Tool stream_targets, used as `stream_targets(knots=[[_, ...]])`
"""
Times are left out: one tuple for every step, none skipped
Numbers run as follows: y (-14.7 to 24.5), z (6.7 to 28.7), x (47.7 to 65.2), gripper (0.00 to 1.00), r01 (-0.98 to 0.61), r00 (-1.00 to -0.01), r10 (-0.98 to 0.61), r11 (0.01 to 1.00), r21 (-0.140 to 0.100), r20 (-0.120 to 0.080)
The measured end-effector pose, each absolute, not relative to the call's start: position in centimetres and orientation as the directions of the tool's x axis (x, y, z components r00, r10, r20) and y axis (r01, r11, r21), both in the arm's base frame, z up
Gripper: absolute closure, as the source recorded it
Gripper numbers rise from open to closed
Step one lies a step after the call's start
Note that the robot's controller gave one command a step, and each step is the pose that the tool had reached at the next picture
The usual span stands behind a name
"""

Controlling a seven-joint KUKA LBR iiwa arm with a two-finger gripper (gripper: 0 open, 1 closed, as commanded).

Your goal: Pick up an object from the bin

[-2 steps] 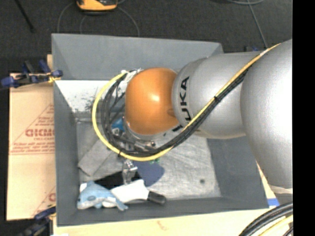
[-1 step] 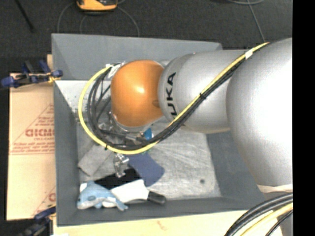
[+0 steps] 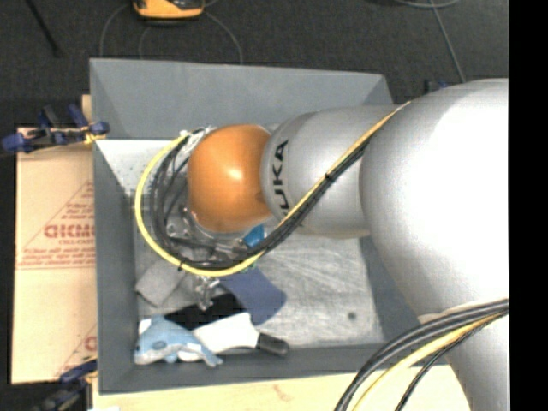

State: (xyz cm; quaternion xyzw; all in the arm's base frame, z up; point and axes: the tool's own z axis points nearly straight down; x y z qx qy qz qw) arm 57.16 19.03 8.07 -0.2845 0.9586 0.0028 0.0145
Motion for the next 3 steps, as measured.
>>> stream_targets(knots=[[19.18,9.18,57.04,1.00,-0.545,-0.838,-0.545,0.839,-0.002,-0.027],[19.18,9.18,57.04,1.00,-0.544,-0.838,-0.544,0.839,-0.002,-0.027],[19.17,9.43,57.03,1.00,-0.544,-0.839,-0.544,0.839,-0.001,-0.023]])
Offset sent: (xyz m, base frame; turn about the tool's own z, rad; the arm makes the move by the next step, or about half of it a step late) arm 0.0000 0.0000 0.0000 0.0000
